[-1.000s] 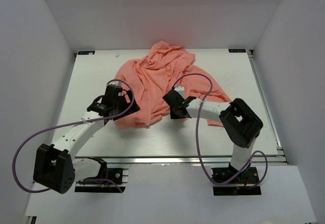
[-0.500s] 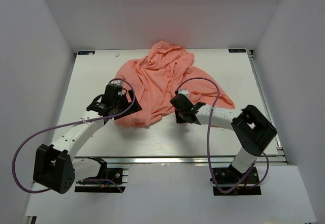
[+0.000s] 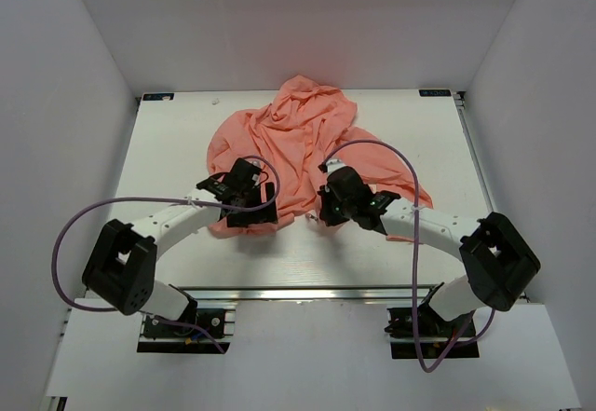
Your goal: Zip up the jacket
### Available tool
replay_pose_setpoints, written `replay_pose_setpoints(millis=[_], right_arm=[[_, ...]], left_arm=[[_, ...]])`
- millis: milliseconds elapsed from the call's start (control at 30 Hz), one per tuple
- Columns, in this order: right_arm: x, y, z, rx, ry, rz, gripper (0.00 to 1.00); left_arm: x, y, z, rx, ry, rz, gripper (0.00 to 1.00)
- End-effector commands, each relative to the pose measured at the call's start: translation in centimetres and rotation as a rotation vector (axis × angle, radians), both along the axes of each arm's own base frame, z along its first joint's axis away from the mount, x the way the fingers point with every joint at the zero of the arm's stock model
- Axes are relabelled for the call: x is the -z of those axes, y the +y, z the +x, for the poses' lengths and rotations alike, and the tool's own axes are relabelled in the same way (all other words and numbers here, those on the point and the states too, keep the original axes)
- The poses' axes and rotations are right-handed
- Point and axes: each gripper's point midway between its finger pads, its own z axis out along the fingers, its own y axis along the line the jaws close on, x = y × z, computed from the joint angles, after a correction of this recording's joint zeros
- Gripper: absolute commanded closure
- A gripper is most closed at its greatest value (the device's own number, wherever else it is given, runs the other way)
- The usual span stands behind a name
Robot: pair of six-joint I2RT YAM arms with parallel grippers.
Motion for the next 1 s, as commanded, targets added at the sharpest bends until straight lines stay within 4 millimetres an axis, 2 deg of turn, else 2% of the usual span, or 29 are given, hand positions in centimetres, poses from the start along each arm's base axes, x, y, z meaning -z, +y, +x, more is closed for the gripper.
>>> replay_pose_setpoints(millis=[0,100,433,533,667,700,833,967], right_arm=[[-0.7,0.1,0.1,-0.015,-0.016,0.029,1.0],[-0.4,-0.1,0.1,-0.01,-0.009,0.028,1.0],[0.2,-0.7,-0.1,0.006,-0.001,0.009,1.0],[0.4,-0.8,-0.2,0.007,0.002,0.005,1.0],[0.5,-1.1,-0.2,0.011,-0.001,-0.003,1.0],[0.5,-1.2,-0.2,0.01,0.0,-0.006,1.0],[0.3,-1.4,-0.4,0.001,-0.009,-0.003,1.0],[0.0,-1.6,-1.2,-0.034,-0.024,0.019,1.0]], left_arm=[[-0.2,0.3,1.0,-0.002,-0.027,0.053,0.07],[0.8,0.7,0.9,-0.005,-0.009,0.088,0.12],[1.9,-0.1,1.2,0.008,-0.003,0.113,0.13],[2.3,0.0,1.2,0.004,0.003,0.129,0.2],[2.7,0.1,1.3,0.004,0.009,0.143,0.37],[2.6,-0.2,1.4,0.009,0.002,0.133,0.41],[2.4,-0.6,1.6,0.015,-0.018,0.108,0.49],[1.7,-0.8,1.9,0.01,-0.033,0.098,0.63]])
